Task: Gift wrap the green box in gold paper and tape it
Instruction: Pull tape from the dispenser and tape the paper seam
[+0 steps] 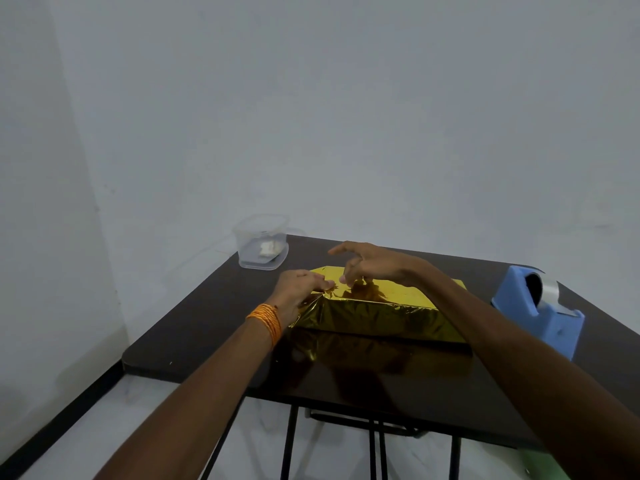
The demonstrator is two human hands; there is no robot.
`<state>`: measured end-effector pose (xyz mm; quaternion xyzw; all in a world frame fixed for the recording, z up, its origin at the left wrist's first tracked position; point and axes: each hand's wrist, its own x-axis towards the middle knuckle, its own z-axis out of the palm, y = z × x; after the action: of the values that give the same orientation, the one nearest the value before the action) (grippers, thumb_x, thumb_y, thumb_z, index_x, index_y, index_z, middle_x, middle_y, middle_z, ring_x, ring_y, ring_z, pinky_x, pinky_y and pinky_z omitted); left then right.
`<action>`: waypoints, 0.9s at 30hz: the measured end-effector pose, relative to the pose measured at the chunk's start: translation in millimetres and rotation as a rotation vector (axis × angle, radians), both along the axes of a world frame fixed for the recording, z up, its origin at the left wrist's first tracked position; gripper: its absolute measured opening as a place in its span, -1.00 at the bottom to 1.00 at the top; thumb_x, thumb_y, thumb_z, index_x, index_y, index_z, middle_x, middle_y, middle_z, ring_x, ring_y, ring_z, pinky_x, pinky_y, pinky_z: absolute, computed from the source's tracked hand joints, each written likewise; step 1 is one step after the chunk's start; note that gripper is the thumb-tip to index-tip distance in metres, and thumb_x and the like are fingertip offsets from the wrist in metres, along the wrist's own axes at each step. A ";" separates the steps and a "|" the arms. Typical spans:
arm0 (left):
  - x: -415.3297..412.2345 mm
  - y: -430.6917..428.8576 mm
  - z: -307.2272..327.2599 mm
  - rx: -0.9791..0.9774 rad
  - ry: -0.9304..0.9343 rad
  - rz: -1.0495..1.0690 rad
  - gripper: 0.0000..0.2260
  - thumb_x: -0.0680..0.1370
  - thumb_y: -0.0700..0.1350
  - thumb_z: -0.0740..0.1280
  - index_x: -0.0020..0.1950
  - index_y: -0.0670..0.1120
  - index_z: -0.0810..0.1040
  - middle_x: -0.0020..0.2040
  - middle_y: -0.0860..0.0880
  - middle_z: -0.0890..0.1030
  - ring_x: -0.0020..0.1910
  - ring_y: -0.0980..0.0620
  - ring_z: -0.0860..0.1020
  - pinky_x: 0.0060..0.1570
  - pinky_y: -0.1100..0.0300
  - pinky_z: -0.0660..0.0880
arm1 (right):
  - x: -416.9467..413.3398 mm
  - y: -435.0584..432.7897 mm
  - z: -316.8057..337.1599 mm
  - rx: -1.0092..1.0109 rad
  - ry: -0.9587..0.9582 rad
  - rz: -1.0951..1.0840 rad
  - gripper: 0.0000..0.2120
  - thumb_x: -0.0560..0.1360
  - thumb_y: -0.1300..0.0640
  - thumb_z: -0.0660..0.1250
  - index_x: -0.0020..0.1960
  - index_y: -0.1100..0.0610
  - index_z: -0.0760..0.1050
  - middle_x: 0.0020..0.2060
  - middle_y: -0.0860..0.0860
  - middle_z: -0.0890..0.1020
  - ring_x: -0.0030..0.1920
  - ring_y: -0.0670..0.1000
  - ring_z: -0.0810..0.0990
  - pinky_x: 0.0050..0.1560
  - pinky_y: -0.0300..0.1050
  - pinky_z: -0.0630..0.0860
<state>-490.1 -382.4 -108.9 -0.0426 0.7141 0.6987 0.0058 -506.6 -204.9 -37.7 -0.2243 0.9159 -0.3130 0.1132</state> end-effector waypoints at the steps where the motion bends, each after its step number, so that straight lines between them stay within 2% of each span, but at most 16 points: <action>1: 0.6 0.2 0.3 -0.002 -0.003 0.001 -0.75 0.41 -0.22 0.53 0.06 -0.21 0.68 0.11 -0.09 0.65 0.14 -0.01 0.49 0.10 0.09 0.34 | -1.5 -1.6 0.0 0.018 -0.003 0.006 -0.45 0.53 0.18 0.38 0.48 0.00 0.32 -0.03 0.01 0.61 0.08 0.03 0.54 -0.06 -0.15 0.41; 5: 3.2 0.4 2.1 0.003 0.001 -0.003 -0.77 0.42 -0.24 0.51 0.07 -0.22 0.67 0.02 -0.05 0.63 -0.02 0.07 0.50 0.00 0.19 0.37 | -7.2 -5.0 0.4 0.113 0.005 0.012 -0.42 0.53 0.19 0.37 0.50 0.00 0.28 0.05 0.00 0.57 0.19 0.08 0.52 0.16 0.00 0.47; 7: 3.2 0.7 2.0 0.015 0.006 -0.002 -0.78 0.43 -0.24 0.51 0.05 -0.21 0.67 0.00 -0.05 0.64 -0.05 0.10 0.51 -0.06 0.20 0.40 | -7.7 -6.5 1.2 0.149 0.014 0.011 -0.40 0.53 0.20 0.37 0.51 0.02 0.26 0.11 0.03 0.55 0.21 0.08 0.51 0.19 0.01 0.45; 9: 3.0 0.9 1.4 0.015 0.005 0.002 -0.84 0.42 -0.23 0.51 -0.02 -0.18 0.68 0.04 -0.07 0.64 0.05 0.02 0.53 0.09 0.12 0.39 | -8.3 -9.9 1.9 0.184 0.026 0.008 -0.38 0.52 0.22 0.38 0.52 0.06 0.24 0.07 0.04 0.56 0.18 0.08 0.50 0.19 -0.01 0.43; 12: 0.8 0.7 0.1 0.005 0.007 0.005 -0.90 0.41 -0.22 0.52 -0.11 -0.13 0.68 0.04 -0.09 0.66 0.15 -0.05 0.52 0.18 0.05 0.39 | -12.0 -16.7 2.5 0.263 0.062 0.006 -0.30 0.47 0.25 0.42 0.53 0.10 0.22 -0.07 0.06 0.62 0.06 0.09 0.56 0.21 0.08 0.49; 15: 0.0 0.1 -1.0 -0.003 0.003 0.005 -0.90 0.40 -0.21 0.55 -0.12 -0.11 0.69 0.04 -0.09 0.67 0.16 -0.08 0.55 0.25 -0.02 0.46 | -15.9 -20.3 3.9 0.336 0.091 -0.022 -0.24 0.45 0.21 0.47 0.55 0.11 0.18 0.01 0.05 0.59 0.00 0.06 0.57 0.05 -0.08 0.49; 18: 0.5 -0.4 -0.2 -0.005 -0.005 -0.004 -0.88 0.40 -0.21 0.54 -0.09 -0.12 0.69 0.06 -0.07 0.66 0.17 -0.08 0.54 0.27 -0.04 0.46 | -19.0 -15.1 7.1 0.364 0.068 -0.091 -0.22 0.46 0.08 0.52 0.55 0.10 0.20 0.03 0.08 0.64 0.06 0.09 0.60 0.08 -0.07 0.48; 20: 0.1 -0.2 -0.4 -0.008 0.000 -0.012 -0.86 0.42 -0.21 0.52 -0.04 -0.14 0.69 0.09 -0.07 0.65 0.17 -0.05 0.52 0.21 0.00 0.45 | -19.3 -7.9 7.8 0.376 0.052 -0.139 -0.26 0.46 0.03 0.51 0.53 0.06 0.25 0.19 0.12 0.58 0.15 0.13 0.56 0.04 0.02 0.52; 23: 0.0 0.9 -0.9 -0.026 0.030 -0.005 -0.81 0.45 -0.21 0.50 0.04 -0.20 0.67 0.13 -0.08 0.63 0.13 0.00 0.49 0.10 0.10 0.34 | -17.3 5.5 1.7 0.322 0.042 -0.171 -0.44 0.49 0.04 0.46 0.43 0.01 0.36 0.09 0.06 0.55 0.06 0.07 0.57 0.00 0.01 0.58; 27: 0.9 3.0 -1.6 -0.039 0.025 0.004 -0.79 0.46 -0.22 0.48 0.08 -0.20 0.65 0.14 -0.11 0.64 0.11 -0.02 0.51 0.06 0.10 0.37 | -14.1 15.8 -11.7 0.146 0.023 -0.208 -0.57 0.52 0.07 0.41 0.35 0.04 0.41 0.16 0.09 0.53 0.06 0.00 0.50 -0.02 -0.09 0.49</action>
<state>-489.1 -379.5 -110.5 -0.0352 0.7274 0.6853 -0.0052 -520.6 -189.1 -49.4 -0.1230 0.9558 -0.2529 0.0855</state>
